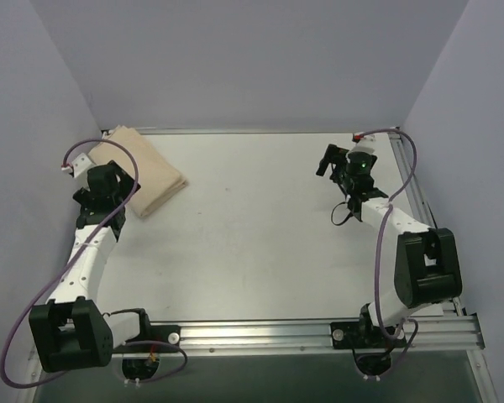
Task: Open and lay out the surgical kit
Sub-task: Move the surgical kit at the center of the board.
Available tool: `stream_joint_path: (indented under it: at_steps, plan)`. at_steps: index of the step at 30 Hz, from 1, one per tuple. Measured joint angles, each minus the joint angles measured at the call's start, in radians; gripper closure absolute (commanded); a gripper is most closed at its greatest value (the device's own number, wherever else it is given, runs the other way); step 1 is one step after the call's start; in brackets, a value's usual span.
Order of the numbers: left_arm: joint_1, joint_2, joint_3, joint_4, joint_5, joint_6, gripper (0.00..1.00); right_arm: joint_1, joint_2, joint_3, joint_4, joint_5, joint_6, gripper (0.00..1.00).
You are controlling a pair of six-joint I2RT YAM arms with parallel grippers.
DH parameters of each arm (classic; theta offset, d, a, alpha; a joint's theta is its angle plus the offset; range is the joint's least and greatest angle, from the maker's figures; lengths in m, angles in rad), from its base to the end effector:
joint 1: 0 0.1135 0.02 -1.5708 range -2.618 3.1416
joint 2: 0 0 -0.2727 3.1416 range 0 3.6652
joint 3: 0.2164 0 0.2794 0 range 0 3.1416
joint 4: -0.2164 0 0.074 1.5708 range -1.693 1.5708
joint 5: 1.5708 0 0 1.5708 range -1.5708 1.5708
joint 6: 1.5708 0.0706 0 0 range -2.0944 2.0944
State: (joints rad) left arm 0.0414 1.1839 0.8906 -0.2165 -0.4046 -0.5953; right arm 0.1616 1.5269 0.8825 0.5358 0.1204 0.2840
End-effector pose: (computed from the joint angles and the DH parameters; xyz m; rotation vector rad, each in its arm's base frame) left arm 0.3155 0.0409 0.2768 -0.8640 1.8445 0.0746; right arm 0.4016 0.0569 0.2544 0.1936 1.6728 0.2344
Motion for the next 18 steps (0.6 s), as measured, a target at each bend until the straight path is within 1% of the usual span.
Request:
stream_joint_path:
  at_steps: [2, 4, 5, 7, 9, 11, 14, 16, 18]
  plan:
    - [0.050, 0.021, 0.013, -0.034, 0.055, 0.006, 0.03, -0.032, 0.027, -0.018, -0.007, -0.123, 0.031, 0.00]
    - [0.057, 0.066, 0.050, -0.061, 0.096, 0.031, 0.00, -0.031, 0.072, -0.015, -0.021, -0.219, 0.050, 0.00]
    - [0.053, 0.090, 0.072, -0.068, 0.118, 0.044, 0.02, -0.017, 0.100, -0.011, -0.023, -0.264, 0.060, 0.00]
    - [0.041, 0.134, 0.108, -0.070, 0.154, 0.078, 0.10, 0.015, 0.144, -0.002, -0.027, -0.324, 0.073, 0.00]
    - [0.023, 0.173, 0.142, -0.076, 0.171, 0.115, 0.11, 0.048, 0.176, 0.007, -0.027, -0.365, 0.083, 0.00]
    - [-0.015, 0.225, 0.191, -0.094, 0.161, 0.155, 0.12, 0.076, 0.189, 0.008, -0.029, -0.391, 0.087, 0.00]
    - [-0.115, 0.342, 0.314, -0.137, 0.111, 0.223, 0.14, 0.100, 0.190, 0.010, -0.024, -0.417, 0.087, 0.00]
    - [-0.191, 0.437, 0.410, -0.163, 0.053, 0.267, 0.16, 0.100, 0.190, 0.011, -0.024, -0.417, 0.087, 0.00]
    - [-0.269, 0.544, 0.518, -0.205, -0.023, 0.302, 0.20, 0.097, 0.189, 0.011, -0.025, -0.415, 0.086, 0.00]
